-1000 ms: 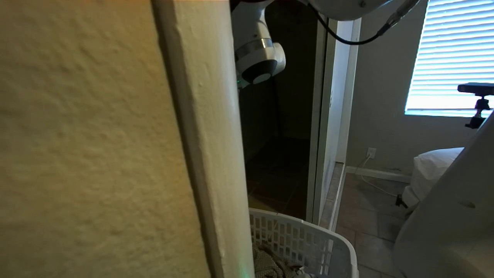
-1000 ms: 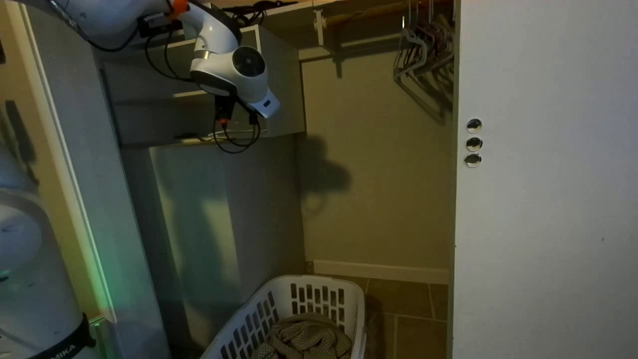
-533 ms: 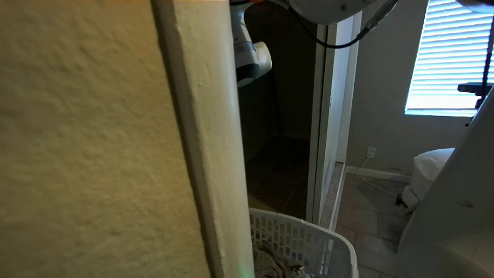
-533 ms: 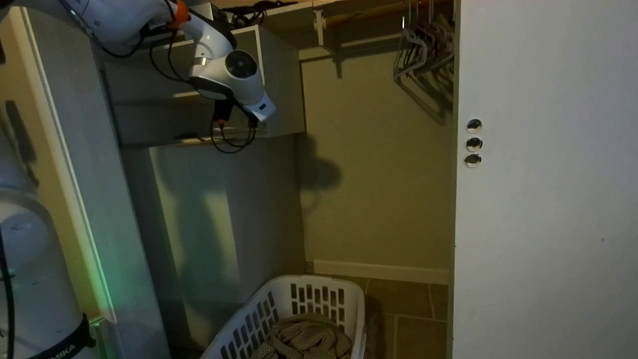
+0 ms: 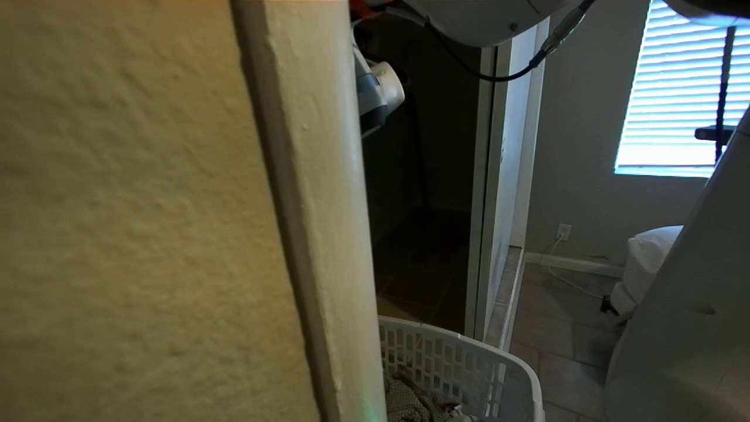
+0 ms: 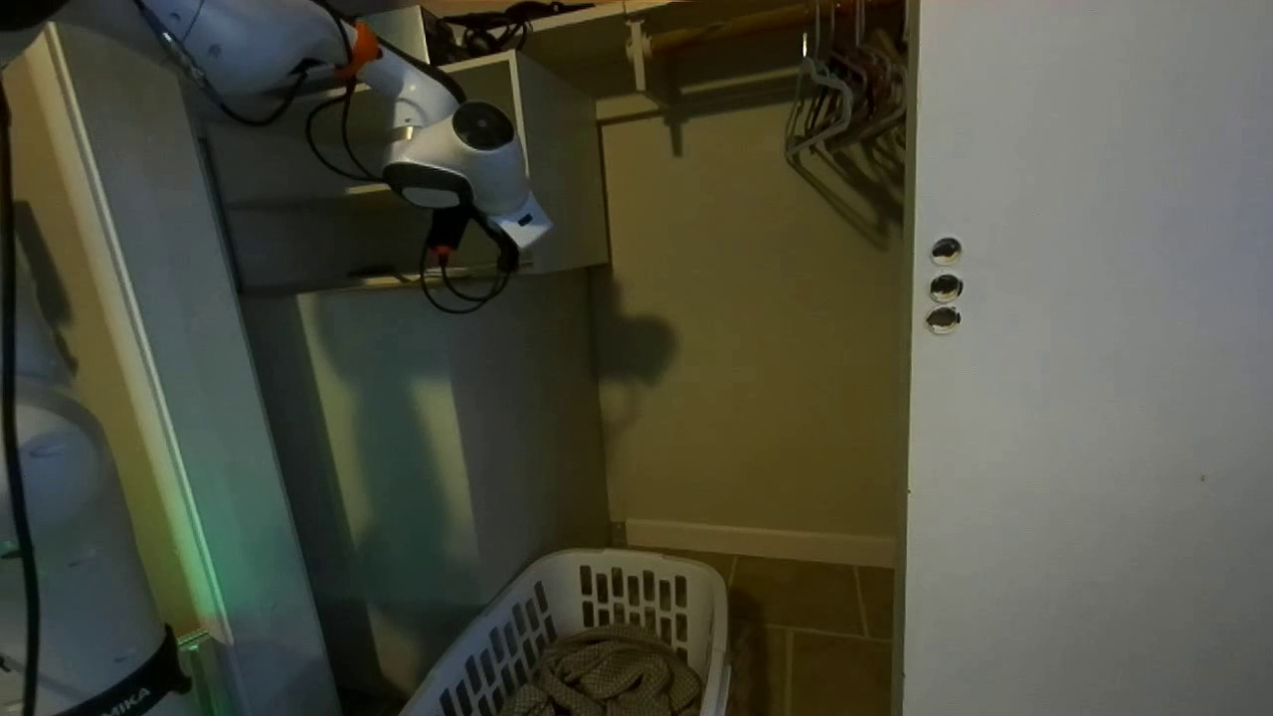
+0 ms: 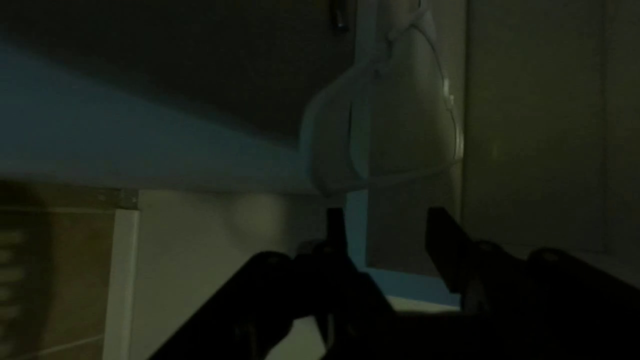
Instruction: Move the hanger to the bottom shelf
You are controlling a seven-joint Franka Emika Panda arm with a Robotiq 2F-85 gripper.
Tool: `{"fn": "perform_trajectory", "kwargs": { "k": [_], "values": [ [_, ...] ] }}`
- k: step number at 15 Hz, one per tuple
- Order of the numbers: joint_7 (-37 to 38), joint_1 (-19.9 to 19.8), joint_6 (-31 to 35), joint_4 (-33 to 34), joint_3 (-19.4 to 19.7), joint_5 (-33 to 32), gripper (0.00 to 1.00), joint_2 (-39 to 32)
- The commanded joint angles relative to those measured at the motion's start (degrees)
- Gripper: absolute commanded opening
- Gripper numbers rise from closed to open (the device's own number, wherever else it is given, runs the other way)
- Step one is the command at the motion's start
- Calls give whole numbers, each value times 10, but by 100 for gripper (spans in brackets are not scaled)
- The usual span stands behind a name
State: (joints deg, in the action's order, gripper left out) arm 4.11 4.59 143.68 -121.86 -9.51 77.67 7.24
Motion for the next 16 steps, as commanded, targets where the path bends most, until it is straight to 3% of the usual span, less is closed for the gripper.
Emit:
{"fn": "perform_trajectory", "kwargs": {
  "k": [1,4,5,8,16],
  "values": [
    [74,1,-2,1,7,-84,78,9],
    [116,-4,-31,-5,15,-162,98,28],
    [99,-6,-45,-4,20,-190,100,36],
    [43,-10,-90,-8,38,-252,100,69],
    [-197,0,-254,-20,102,-226,100,159]
  ]
}}
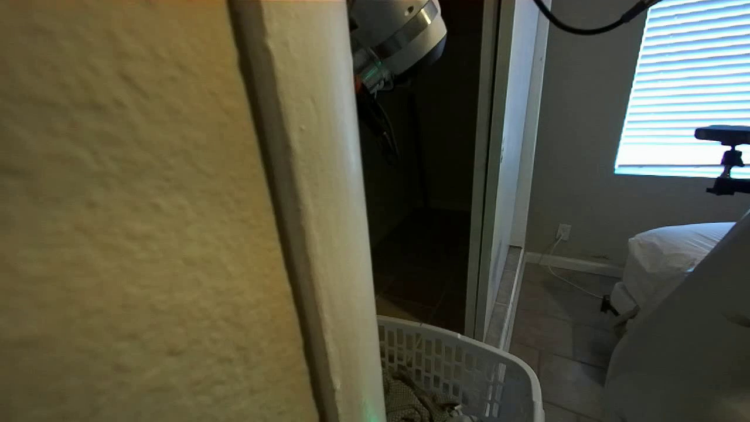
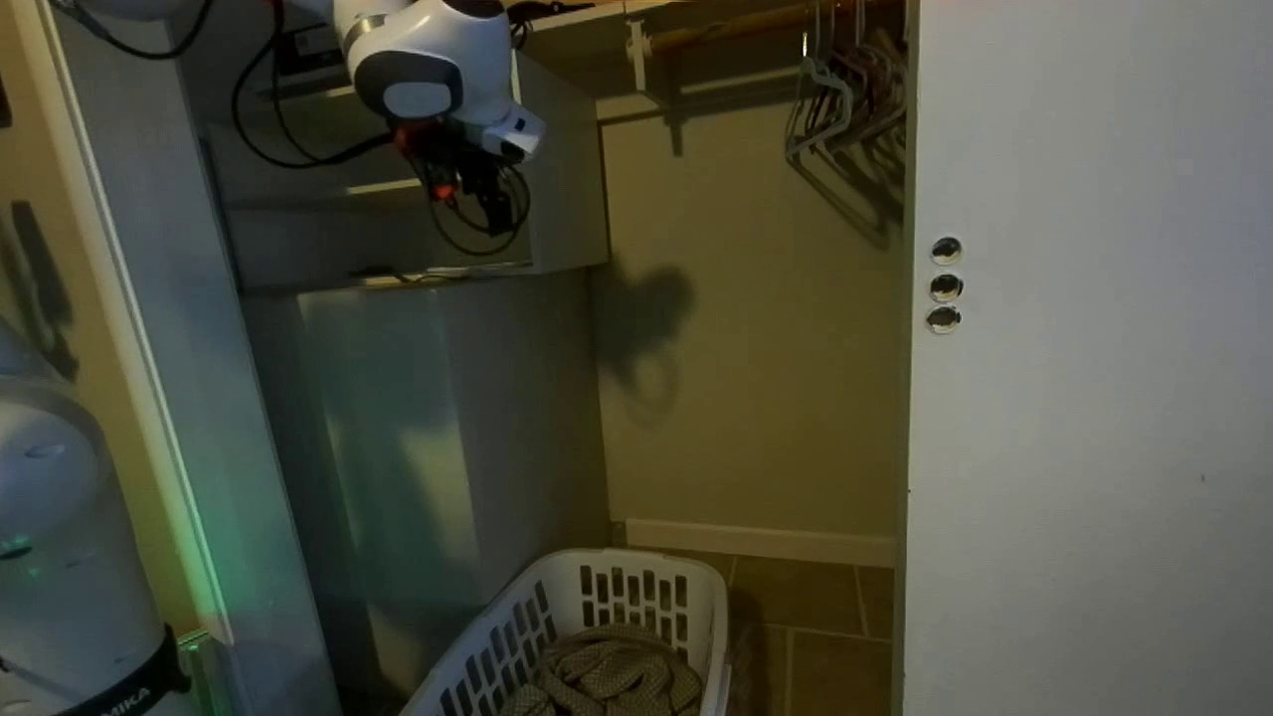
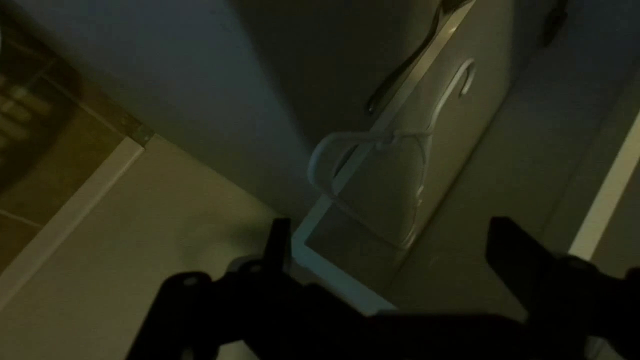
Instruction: Move the hanger to the bottom shelf
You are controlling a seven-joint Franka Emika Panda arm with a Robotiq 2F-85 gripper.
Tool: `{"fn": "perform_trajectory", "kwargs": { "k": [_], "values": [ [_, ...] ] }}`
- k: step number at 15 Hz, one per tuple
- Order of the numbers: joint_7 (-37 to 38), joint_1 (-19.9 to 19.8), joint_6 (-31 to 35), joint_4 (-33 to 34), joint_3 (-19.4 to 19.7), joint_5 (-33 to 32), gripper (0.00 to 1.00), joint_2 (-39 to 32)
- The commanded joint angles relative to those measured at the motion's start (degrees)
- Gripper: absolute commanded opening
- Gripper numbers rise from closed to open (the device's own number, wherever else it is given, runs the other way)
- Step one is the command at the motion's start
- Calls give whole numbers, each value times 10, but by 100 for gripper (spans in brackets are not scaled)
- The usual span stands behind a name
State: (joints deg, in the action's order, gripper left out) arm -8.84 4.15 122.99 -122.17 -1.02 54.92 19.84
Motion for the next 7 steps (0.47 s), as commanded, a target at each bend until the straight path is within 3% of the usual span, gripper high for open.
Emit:
{"fn": "perform_trajectory", "kwargs": {
  "k": [1,7],
  "values": [
    [-89,5,-63,-20,22,7,100,40],
    [-100,-4,-87,-19,19,1,100,45]
  ]
}}
